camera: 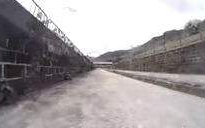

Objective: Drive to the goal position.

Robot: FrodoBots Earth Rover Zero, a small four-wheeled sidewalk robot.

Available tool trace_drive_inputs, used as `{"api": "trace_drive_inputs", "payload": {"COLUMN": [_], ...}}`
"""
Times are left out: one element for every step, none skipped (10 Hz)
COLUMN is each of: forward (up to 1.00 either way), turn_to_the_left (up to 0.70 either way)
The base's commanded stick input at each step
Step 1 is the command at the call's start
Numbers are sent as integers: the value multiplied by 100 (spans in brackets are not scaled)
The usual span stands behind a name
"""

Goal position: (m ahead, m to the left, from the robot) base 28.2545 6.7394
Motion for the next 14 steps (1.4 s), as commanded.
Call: {"api": "trace_drive_inputs", "payload": {"forward": [100, 100, 100, 100, 100, 100, 100, 100, 100, 100, 100, 100, 100, 100], "turn_to_the_left": [0, 0, 0, 0, 0, 0, 0, 0, 0, 0, 0, 0, 0, 0]}}
